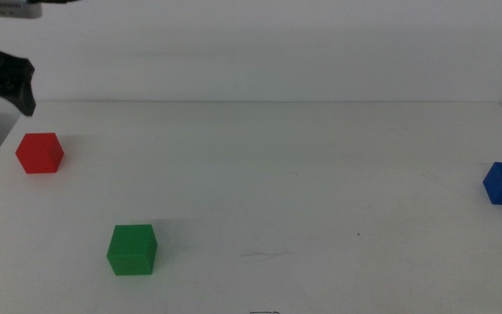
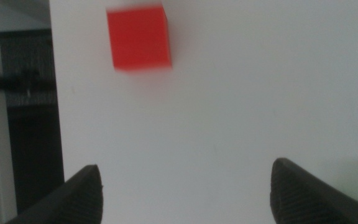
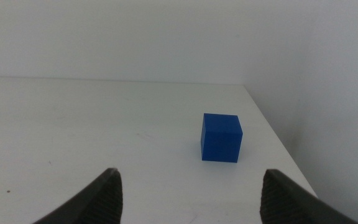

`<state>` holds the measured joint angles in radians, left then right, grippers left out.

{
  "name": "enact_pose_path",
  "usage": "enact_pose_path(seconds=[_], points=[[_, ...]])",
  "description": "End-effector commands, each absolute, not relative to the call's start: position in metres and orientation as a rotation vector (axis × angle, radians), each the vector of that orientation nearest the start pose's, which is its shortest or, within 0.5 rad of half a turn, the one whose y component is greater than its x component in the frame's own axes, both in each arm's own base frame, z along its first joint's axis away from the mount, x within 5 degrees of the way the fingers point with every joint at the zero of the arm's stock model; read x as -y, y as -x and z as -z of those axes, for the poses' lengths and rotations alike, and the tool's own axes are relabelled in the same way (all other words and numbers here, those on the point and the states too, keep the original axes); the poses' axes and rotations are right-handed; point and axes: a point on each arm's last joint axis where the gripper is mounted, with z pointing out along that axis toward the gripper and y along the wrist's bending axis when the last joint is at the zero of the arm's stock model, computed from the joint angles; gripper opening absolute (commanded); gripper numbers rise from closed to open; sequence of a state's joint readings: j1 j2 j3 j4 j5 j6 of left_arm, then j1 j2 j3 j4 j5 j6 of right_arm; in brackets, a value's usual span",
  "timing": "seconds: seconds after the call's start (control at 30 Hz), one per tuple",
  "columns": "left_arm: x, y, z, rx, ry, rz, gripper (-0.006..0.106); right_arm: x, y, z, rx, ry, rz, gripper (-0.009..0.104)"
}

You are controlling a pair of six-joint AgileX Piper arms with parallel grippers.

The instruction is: Stack red cubes first, then green, then blue cubes in a specific spot.

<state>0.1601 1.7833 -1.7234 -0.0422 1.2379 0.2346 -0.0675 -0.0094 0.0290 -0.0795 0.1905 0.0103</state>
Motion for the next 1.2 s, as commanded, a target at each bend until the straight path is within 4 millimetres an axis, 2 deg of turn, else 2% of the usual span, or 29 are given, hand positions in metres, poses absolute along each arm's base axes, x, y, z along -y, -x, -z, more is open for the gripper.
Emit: enact_pose_path(seconds=[0.0, 0.23, 0.53, 0.77, 1.17], points=[[-0.062, -0.377, -0.355, -2.743, -0.079, 0.000, 0.091, 0.005, -0.054, -0.200, -1.583, 0.006, 0.137, 0.057], [-0.077, -0.417, -0.338, -2.743, -0.117, -0.011, 0.091, 0.005, -0.054, -0.200, -1.583, 0.006, 0.137, 0.057], [-0.099, -0.455, -0.287, -2.801, -0.087, 0.038, 0.091, 0.005, -0.054, -0.200, -1.583, 0.006, 0.137, 0.057], [-0.110, -0.470, -0.257, -2.819, -0.110, 0.097, 0.091, 0.005, -0.054, -0.200, -1.583, 0.006, 0.137, 0.057], [-0.112, -0.483, -0.227, -2.824, -0.156, 0.113, 0.091, 0.005, -0.054, -0.200, -1.583, 0.006, 0.137, 0.057]])
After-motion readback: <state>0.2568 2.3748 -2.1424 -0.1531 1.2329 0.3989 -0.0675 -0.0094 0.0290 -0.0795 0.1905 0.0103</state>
